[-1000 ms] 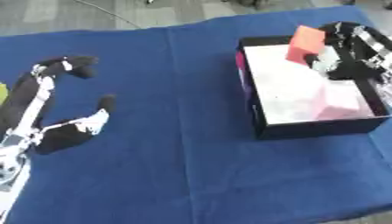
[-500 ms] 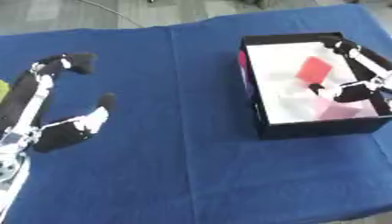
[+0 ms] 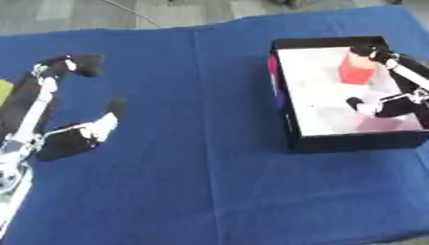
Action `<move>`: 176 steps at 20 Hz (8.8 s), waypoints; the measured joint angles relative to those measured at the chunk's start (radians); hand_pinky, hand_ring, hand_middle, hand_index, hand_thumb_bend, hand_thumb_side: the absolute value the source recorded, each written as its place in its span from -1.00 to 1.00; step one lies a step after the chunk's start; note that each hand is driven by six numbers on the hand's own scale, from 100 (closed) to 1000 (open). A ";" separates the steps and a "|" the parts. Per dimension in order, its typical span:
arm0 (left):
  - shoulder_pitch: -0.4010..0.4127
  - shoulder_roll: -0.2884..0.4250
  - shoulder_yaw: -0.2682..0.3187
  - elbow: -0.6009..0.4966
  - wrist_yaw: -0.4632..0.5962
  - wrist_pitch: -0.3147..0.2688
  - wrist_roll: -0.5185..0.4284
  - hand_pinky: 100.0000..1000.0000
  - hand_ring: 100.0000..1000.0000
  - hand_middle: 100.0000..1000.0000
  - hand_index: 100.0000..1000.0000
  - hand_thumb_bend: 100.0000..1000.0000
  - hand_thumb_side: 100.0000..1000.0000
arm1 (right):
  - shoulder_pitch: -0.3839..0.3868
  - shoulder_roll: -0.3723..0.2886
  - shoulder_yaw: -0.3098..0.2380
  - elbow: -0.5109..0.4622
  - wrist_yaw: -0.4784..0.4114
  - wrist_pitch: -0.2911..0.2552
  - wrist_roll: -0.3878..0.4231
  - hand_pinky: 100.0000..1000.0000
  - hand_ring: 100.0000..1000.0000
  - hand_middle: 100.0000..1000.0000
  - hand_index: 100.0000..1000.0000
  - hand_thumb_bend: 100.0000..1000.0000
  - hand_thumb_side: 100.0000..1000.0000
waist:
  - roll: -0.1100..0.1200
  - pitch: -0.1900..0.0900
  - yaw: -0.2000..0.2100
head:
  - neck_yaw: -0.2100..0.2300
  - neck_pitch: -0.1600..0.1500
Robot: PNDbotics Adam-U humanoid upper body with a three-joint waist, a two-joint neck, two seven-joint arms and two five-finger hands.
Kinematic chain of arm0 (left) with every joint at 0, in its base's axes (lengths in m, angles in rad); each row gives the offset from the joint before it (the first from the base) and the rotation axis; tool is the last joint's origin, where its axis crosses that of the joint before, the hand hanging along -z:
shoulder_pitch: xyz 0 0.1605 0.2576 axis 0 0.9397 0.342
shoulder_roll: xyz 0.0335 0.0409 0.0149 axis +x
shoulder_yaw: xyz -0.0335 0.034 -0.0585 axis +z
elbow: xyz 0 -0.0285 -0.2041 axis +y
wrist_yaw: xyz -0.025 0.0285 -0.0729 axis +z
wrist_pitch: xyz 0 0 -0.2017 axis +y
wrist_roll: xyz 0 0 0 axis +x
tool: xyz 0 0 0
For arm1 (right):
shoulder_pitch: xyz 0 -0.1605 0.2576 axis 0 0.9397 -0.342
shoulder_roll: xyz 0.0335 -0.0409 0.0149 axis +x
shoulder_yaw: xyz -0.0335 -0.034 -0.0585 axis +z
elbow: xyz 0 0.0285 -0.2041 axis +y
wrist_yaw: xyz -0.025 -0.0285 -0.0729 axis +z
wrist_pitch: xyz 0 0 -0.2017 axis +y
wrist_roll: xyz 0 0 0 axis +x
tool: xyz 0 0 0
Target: Pick up the objects with one hand, pass them to the other hand, and then place them into the box on the other side of the table.
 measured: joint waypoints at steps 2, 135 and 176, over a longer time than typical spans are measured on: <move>-0.006 0.056 0.038 -0.005 0.001 0.016 -0.002 0.71 0.43 0.32 0.68 -0.48 -0.18 | 0.001 0.009 -0.010 -0.065 -0.118 0.012 -0.028 1.00 1.00 1.00 1.00 -1.00 -0.09 | 0.000 0.000 0.000 | 0.016 0.004; -0.080 -0.293 -0.015 0.186 -0.232 -0.324 0.094 0.50 -0.09 -0.34 -0.02 -1.00 -0.70 | -0.678 0.366 0.524 -0.092 0.121 0.143 0.540 1.00 1.00 1.00 1.00 -0.95 -1.00 | -0.092 0.001 0.061 | 0.089 0.042; 0.014 -0.063 0.035 0.173 -0.151 0.066 0.078 0.67 0.35 0.19 0.62 -0.90 0.05 | -0.389 0.100 0.284 -0.209 -0.381 0.351 0.133 0.77 1.00 0.14 0.25 -1.00 -1.00 | -0.039 -0.013 -0.004 | 0.027 0.048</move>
